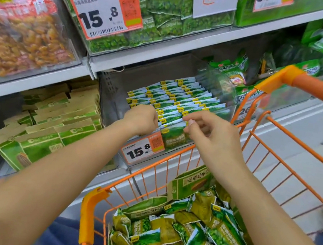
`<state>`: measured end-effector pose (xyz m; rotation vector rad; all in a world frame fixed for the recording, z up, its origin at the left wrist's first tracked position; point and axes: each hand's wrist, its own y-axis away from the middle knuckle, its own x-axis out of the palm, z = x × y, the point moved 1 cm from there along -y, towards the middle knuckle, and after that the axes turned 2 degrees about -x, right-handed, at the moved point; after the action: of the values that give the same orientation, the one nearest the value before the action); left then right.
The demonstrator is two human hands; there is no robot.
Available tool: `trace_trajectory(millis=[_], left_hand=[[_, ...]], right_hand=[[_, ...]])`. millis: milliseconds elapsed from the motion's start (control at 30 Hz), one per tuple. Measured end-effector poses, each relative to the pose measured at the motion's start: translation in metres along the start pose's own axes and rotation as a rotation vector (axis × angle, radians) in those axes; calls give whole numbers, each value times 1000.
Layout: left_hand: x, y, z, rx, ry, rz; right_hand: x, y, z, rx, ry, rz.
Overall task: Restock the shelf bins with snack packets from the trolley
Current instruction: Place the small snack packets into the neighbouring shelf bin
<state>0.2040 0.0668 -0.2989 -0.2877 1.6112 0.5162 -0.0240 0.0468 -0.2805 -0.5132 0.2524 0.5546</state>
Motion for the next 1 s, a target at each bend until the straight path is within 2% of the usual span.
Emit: trace_trajectory(millis=[133, 167, 200, 267, 333, 367, 433, 500, 667, 867, 933, 1000], left_hand=[[-9, 9, -1, -1, 41, 57], [-16, 16, -1, -16, 52, 19], [-23, 27, -2, -32, 49, -79], [-33, 61, -7, -40, 54, -358], [-31, 102, -15, 51, 198, -531], [-24, 123, -20, 104, 293, -534], [0, 158, -26, 158, 411, -466], [27, 179, -28, 171, 440, -394], [69, 191, -25, 319, 381, -135], [71, 185, -23, 347, 308, -185], [65, 185, -21, 325, 543, -215], [54, 190, -18, 241, 917, -302]], right_hand=[[-2, 0, 1, 5, -13, 20], [-2, 0, 2, 2, -13, 37], [-2, 0, 2, 3, -11, 77], [0, 1, 3, 36, 39, 277], [7, 7, 0, 74, 246, 566], [12, 10, -4, 42, 431, 679], [21, 16, -14, -66, 760, 771], [25, 18, -23, -62, 845, 798], [22, 15, -28, -34, 859, 830], [38, 23, -29, -206, 1034, 892], [30, 16, -20, -195, 888, 849], [16, 7, -7, -55, 521, 706]])
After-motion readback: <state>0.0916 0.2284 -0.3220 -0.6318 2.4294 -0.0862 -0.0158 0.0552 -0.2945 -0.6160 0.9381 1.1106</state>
